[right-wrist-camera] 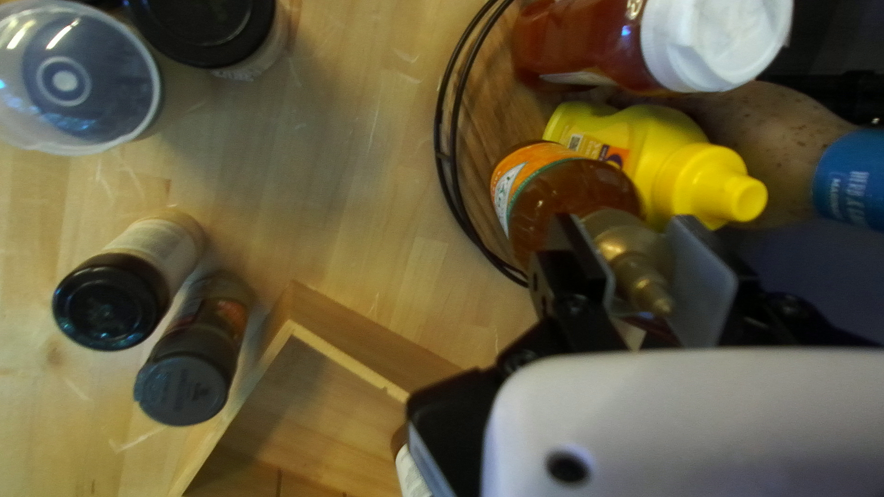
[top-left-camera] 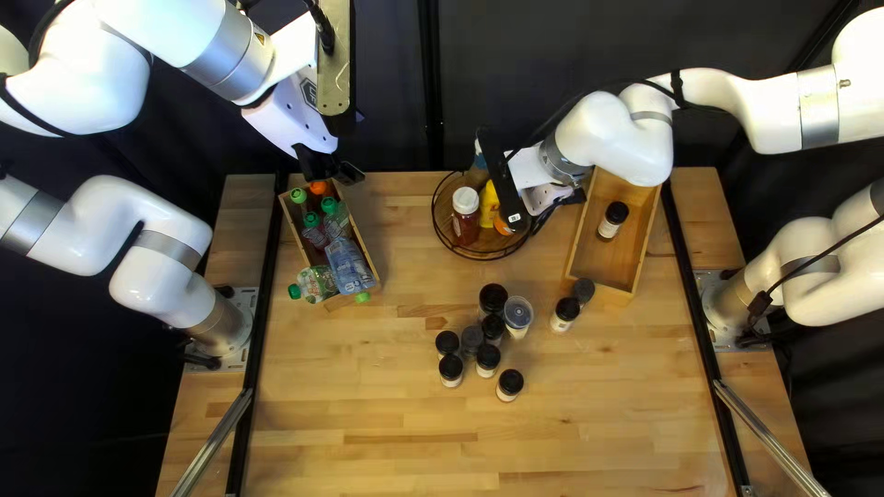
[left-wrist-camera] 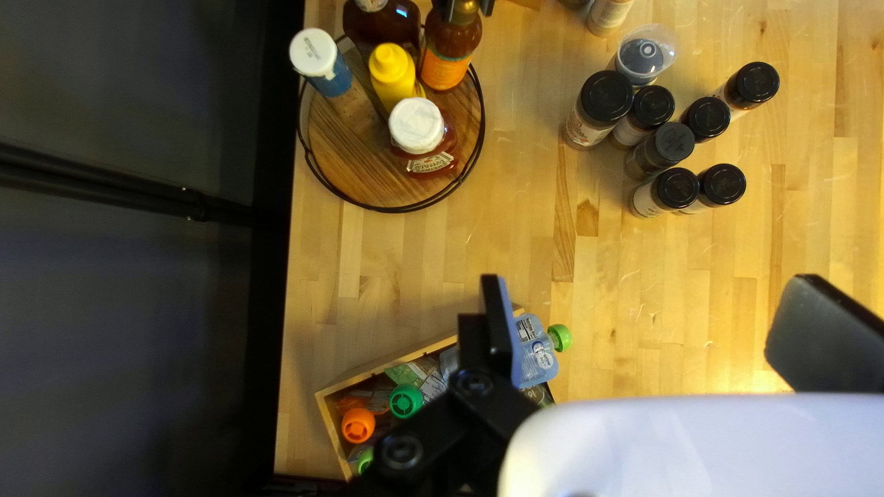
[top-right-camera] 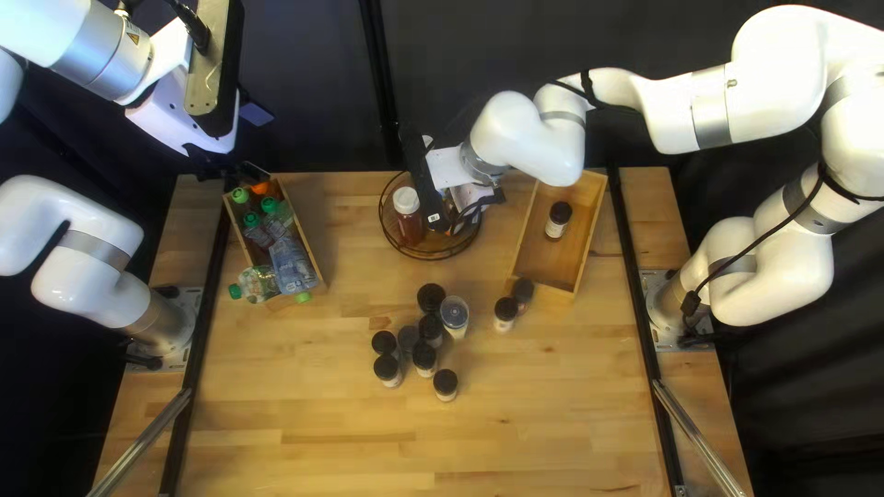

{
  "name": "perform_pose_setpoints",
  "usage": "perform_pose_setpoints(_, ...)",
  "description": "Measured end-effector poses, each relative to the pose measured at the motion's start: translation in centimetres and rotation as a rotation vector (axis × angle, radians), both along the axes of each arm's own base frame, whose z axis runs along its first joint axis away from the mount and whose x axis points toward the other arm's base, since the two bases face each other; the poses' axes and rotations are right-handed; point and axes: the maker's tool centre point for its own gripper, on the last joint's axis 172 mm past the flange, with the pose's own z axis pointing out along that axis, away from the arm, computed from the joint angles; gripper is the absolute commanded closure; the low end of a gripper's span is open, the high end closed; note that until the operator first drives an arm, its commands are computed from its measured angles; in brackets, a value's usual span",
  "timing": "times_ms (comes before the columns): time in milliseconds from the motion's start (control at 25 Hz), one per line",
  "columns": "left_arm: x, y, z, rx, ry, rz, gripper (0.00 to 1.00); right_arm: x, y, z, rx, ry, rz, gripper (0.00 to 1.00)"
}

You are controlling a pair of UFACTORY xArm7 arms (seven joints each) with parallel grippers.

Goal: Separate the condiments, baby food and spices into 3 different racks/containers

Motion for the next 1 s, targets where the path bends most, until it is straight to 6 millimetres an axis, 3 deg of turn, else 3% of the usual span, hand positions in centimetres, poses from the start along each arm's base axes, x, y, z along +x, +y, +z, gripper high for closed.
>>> perform_pose_setpoints(440, 0.0, 0.0, 0.0, 0.000, 0.000, 0.000, 0.00, -0.1, -0.2, -1.6, 0.033, 0.029, 0.001, 0.99)
perform_pose_setpoints(600, 0.0, 0.0, 0.0, 0.000, 0.000, 0.000, 0.00, 0.0, -0.5, -2.4, 0.044, 0.043, -0.002, 0.92)
perform_pose_setpoints(640, 0.0, 0.0, 0.0, 0.000, 0.000, 0.000, 0.00, 0.0, -0.5, -2.6, 0.046, 0.046, -0.003, 0.86)
perform_pose_setpoints(720, 0.0, 0.0, 0.0, 0.000, 0.000, 0.000, 0.00, 0.0, -0.5, -2.8, 0.051, 0.051, -0.003, 0.23)
perform_pose_setpoints(760, 0.0, 0.0, 0.0, 0.000, 0.000, 0.000, 0.00, 0.0, -0.5, -2.9, 0.053, 0.053, -0.002, 0.10)
perform_pose_setpoints(800, 0.0, 0.0, 0.0, 0.000, 0.000, 0.000, 0.00, 0.0, -0.5, -2.9, 0.055, 0.054, -0.002, 0.02)
perform_pose_setpoints(840, 0.0, 0.0, 0.0, 0.000, 0.000, 0.000, 0.00, -0.1, -0.5, -2.9, 0.057, 0.056, -0.001, 0.00)
perform_pose_setpoints(1000, 0.0, 0.0, 0.0, 0.000, 0.000, 0.000, 0.00, -0.3, -0.1, -2.3, 0.066, 0.058, 0.006, 0.00)
